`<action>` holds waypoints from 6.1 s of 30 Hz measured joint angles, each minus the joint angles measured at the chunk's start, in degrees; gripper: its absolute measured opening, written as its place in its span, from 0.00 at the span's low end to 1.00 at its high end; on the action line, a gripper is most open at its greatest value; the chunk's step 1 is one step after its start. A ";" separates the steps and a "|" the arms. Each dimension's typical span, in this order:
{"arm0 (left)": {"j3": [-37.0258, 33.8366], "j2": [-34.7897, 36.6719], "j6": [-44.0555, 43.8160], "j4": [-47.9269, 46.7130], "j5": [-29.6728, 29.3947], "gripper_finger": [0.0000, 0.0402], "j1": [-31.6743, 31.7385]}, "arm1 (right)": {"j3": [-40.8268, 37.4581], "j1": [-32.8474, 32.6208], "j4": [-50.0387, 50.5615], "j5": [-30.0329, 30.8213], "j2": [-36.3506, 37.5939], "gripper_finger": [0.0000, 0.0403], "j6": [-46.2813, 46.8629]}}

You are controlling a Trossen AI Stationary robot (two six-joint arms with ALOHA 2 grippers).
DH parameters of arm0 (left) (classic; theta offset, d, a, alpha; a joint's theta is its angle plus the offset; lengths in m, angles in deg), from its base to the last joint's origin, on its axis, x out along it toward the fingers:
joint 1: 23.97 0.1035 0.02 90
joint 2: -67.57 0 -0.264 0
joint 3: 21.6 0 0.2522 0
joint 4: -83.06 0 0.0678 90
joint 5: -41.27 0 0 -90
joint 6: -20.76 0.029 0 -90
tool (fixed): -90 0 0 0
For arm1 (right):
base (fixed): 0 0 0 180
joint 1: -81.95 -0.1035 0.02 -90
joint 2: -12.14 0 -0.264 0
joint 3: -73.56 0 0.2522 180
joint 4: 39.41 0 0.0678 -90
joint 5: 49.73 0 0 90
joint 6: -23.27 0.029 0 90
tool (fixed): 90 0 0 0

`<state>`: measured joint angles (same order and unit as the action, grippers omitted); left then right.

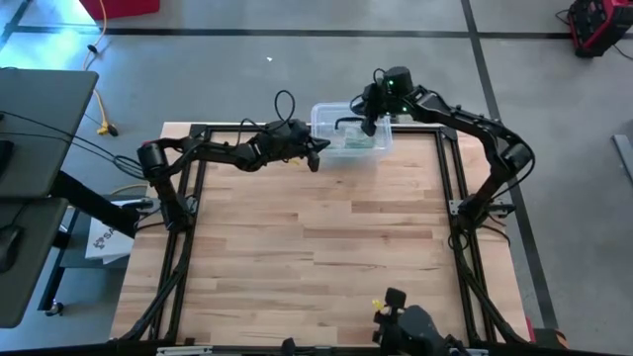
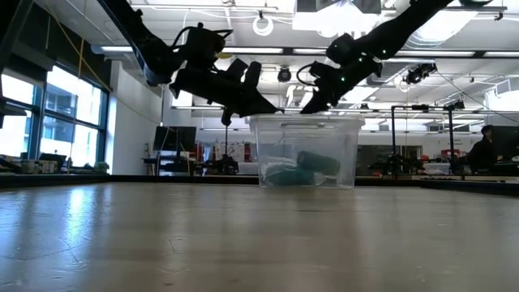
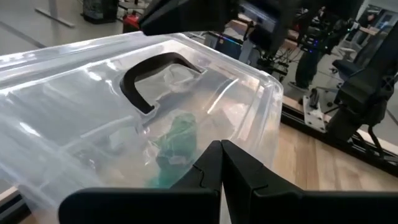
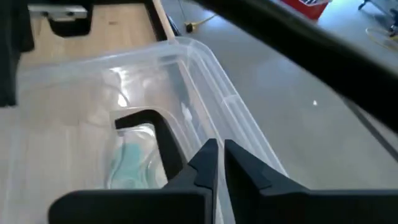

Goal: Roll bandage
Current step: Close the transparent container, then return to Home Position

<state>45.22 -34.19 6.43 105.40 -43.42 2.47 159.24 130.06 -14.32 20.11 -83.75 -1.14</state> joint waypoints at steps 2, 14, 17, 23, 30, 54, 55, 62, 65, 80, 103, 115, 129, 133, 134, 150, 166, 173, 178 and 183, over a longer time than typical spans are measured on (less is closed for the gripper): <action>0.00 0.05 -0.07 -0.06 0.01 0.00 -0.02 | 0.00 0.57 0.28 -0.98 -0.79 0.03 -0.07; -0.13 4.14 -0.49 1.27 -0.01 0.00 -0.17 | 0.02 0.68 -2.33 -9.62 -2.34 0.00 4.10; -0.13 6.23 0.35 1.00 -0.10 0.00 -0.09 | 0.00 0.55 -2.04 -8.58 -6.73 0.00 5.10; -0.17 13.19 1.41 -3.55 2.14 0.00 -1.32 | -0.15 0.37 -2.00 -6.91 -4.68 0.00 6.64; -8.93 32.32 3.93 -6.13 4.18 0.00 -1.95 | -1.06 0.31 8.28 -6.93 16.99 0.00 6.00; -47.72 71.35 1.82 0.29 -21.33 0.00 -26.09 | -65.27 -11.74 -22.63 -11.50 93.46 0.00 41.69; -47.72 71.37 3.36 0.82 -23.67 0.00 -27.45 | -66.10 -12.53 -22.77 -9.25 95.15 0.00 41.93; -47.65 70.85 8.04 -0.65 -37.76 0.00 -32.99 | -70.73 -19.59 -21.69 3.35 95.45 0.00 37.06; -47.67 70.21 9.93 -2.87 -41.74 0.00 -34.29 | -71.38 -24.06 -16.84 9.09 95.53 0.00 33.81; -47.69 66.80 2.08 -12.12 -32.08 0.00 -34.64 | -71.38 -32.19 -13.64 10.23 92.89 0.00 41.07; -47.67 97.09 14.16 -36.81 -23.57 0.00 -36.39 | -71.38 -39.26 -13.56 10.86 95.71 0.00 40.45; -47.50 101.24 11.95 -42.70 -14.05 0.00 -36.37 | -71.38 -40.78 -13.70 10.21 95.88 0.00 40.45; -52.35 97.99 8.52 -35.24 -9.29 0.00 -35.82 | -71.38 -40.78 -13.72 10.21 95.72 0.00 40.46; -52.35 97.79 8.52 -35.24 -9.31 0.00 -35.82 | -71.38 -42.66 -13.70 10.85 95.87 0.00 40.45; -52.35 97.79 8.52 -35.26 -9.30 0.00 -35.82 | -71.38 -43.90 -13.70 11.03 95.89 0.00 40.45; -52.37 101.56 8.50 -35.06 -9.46 0.00 -35.78 | -71.38 -50.10 -13.72 10.21 95.90 0.00 40.45; -52.37 101.55 8.50 -35.00 -9.43 0.00 -35.79 | -71.38 -49.22 -13.72 10.21 95.58 0.00 40.46; -52.37 101.29 8.50 -35.00 -9.46 0.00 -35.85 | -71.38 -49.22 -13.71 10.21 95.55 0.00 40.44; -52.37 101.31 8.50 -34.98 -9.50 0.00 -35.85 | -71.38 -49.22 -13.72 10.21 95.55 0.00 40.45; -52.37 101.31 8.50 -34.98 -9.52 0.00 -35.85 | -71.38 -49.22 -13.70 10.22 95.55 0.00 40.46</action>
<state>-7.15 67.12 14.93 70.43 -52.94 -33.37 87.86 80.84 -28.02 30.33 11.80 39.32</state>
